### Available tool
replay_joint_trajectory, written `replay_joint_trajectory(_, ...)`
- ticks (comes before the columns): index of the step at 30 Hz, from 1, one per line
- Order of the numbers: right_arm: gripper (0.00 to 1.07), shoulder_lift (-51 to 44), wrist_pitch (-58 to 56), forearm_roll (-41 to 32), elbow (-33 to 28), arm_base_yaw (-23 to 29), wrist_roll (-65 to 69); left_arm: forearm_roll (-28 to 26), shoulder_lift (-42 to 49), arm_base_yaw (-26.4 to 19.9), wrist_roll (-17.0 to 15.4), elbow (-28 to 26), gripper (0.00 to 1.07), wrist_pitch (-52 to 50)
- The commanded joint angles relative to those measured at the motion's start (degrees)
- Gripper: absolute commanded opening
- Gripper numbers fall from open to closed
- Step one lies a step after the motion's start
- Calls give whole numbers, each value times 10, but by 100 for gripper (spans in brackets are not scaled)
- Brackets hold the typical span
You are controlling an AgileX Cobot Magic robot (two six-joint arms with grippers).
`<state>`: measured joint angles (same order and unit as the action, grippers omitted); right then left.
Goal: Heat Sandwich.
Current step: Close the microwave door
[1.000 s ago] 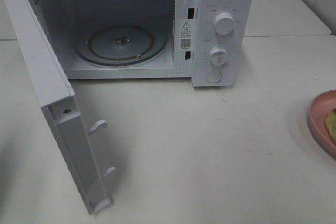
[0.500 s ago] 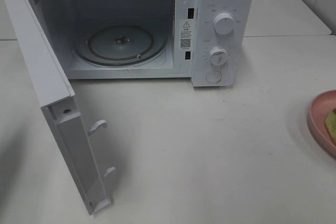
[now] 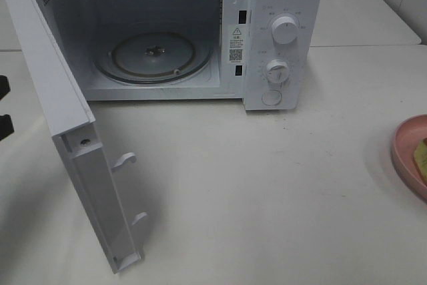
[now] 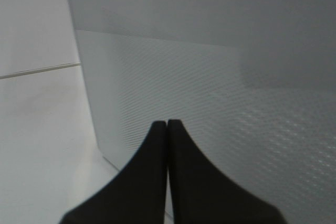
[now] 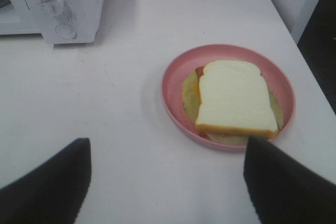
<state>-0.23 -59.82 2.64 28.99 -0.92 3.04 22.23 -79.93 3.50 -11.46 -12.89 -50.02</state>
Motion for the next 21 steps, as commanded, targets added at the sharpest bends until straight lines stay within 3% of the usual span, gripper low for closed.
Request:
replay_joint_trajectory(1, 76, -15, 3, -2, -1, -4, -7, -16, -14, 27, 11, -2, 0, -19)
replay_joint_trajectory(4, 76, -15, 3, -2, -1, -4, -7, -65, -41, 70, 46, -2, 0, -38)
replay_joint_trajectory(17, 76, -15, 3, -2, -1, -4, -7, -250, -95, 218, 128, -21, 0, -61)
replay_joint_trajectory(21, 76, -15, 3, -2, -1, -4, -6, -283, -108, 245, 128, -39, 0, -61)
